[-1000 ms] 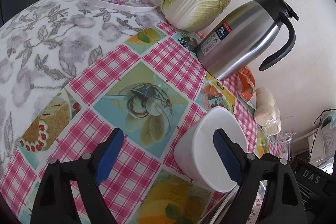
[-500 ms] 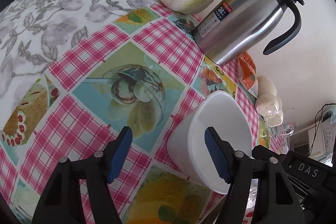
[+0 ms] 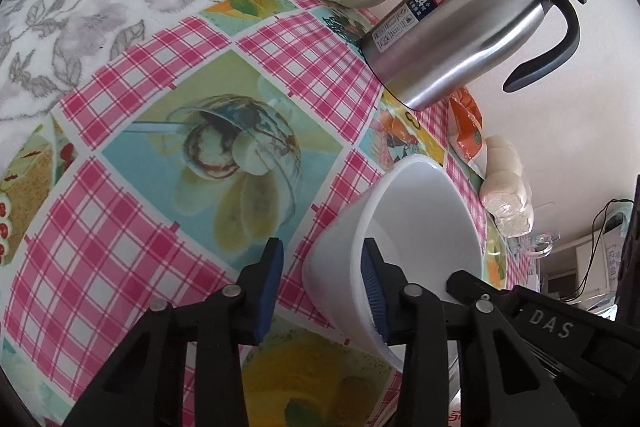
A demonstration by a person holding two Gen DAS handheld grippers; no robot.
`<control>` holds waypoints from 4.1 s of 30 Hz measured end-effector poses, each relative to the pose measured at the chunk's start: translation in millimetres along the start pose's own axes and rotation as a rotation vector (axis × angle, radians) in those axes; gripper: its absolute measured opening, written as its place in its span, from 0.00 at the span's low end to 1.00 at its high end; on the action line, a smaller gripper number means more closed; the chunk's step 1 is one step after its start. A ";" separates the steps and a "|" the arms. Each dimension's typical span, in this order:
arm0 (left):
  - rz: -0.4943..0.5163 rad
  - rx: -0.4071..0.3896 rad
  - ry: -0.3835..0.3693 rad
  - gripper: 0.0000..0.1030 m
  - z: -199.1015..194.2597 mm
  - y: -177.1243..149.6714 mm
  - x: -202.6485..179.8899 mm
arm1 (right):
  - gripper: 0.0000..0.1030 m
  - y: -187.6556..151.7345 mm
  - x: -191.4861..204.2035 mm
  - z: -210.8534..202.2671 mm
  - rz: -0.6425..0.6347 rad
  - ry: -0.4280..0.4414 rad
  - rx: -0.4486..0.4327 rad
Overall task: Organize plates and bowls
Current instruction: 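Close the right tool on the white bowl rim while the left tool grips it too, then lift the white bowl with both tools and carry it over the steel basin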
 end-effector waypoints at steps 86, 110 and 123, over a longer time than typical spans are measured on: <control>0.389 -0.308 0.130 0.23 -143.4 -131.3 -121.5 | 0.08 -129.9 -111.2 -142.1 0.007 0.386 -0.315; 0.567 -0.201 0.209 0.23 -98.0 -157.2 -166.3 | 0.11 -143.8 -187.4 -115.4 0.215 0.500 -0.342; 0.571 -0.179 0.197 0.23 -101.5 -162.4 -167.1 | 0.12 -152.8 -193.2 -114.0 0.210 0.490 -0.318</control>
Point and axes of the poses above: each gripper's, at about its wrist camera, not at the fingertips, and z roughly the way its jaws point, x to its left, y to its top, the point moved 1 cm from there along z, roughly the way its jaws point, and after that the axes turned 11 degrees about x, right-handed, at the moved point
